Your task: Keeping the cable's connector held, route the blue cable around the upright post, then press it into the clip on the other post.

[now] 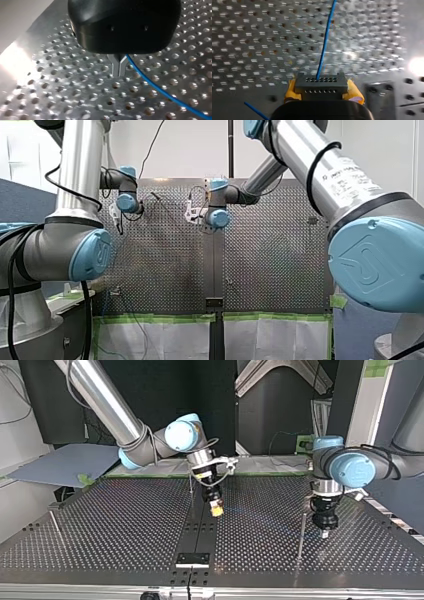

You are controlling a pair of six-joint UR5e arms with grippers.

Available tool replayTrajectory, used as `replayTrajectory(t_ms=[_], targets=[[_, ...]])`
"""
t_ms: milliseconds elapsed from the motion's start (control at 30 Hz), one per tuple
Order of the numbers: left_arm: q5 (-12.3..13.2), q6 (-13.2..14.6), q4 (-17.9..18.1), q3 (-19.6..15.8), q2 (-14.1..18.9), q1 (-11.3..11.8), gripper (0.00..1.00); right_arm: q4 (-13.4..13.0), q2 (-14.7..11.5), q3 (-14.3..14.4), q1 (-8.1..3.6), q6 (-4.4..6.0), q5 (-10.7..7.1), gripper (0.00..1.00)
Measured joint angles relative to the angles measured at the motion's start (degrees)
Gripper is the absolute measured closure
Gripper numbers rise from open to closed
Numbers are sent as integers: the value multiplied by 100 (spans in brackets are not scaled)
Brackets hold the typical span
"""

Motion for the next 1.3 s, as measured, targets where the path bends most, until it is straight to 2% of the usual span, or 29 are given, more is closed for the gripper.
replayTrajectory(t_ms=[133, 333, 367, 400, 433, 467, 533, 567, 700, 767, 800, 833, 867, 1033, 1300], targets=[[31, -89, 61, 0, -156, -49, 100, 82, 191, 1, 17, -6, 0, 100], [97, -364, 221, 0, -204, -103, 100, 118, 494, 12, 42, -25, 12, 100], [99, -410, 228, 0, -204, -107, 86, 121, 552, 15, 47, -28, 20, 100], [98, -455, 234, 0, -205, -110, 86, 122, 596, 17, 51, -30, 25, 100], [94, -513, 240, 0, -205, -110, 58, 123, 639, 19, 54, -31, 31, 100], [91, -554, 243, 0, -205, -111, 46, 124, 695, 20, 59, -30, 38, 100], [86, -640, 247, 0, -205, -117, 46, 124, 772, 23, 65, -28, 44, 100], [85, -668, 248, 0, -206, -119, 32, 125, 818, 24, 69, -27, 46, 100], [92, -808, 254, 0, -212, -123, 25, 126, 928, 28, 70, -27, 50, 100], [98, -861, 251, 0, -228, -129, 16, 128, 955, 39, 70, -23, 54, 100], [100, -874, 247, 0, -242, -133, 16, 129, 962, 43, 70, -22, 55, 100], [110, -886, 238, 0, -273, -141, 4, 131, 968, 46, 70, -21, 56, 100], [122, -891, 228, 0, -303, -149, 0, 132, 977, 48, 70, -20, 57, 100], [146, -897, 182, 0, -524, -212, 0, 134, 1033, 57, 69, -14, 56, 100], [128, -942, 189, 0, -591, -230, 0, 110, 1079, 222, 70, -30, 88, 100]])
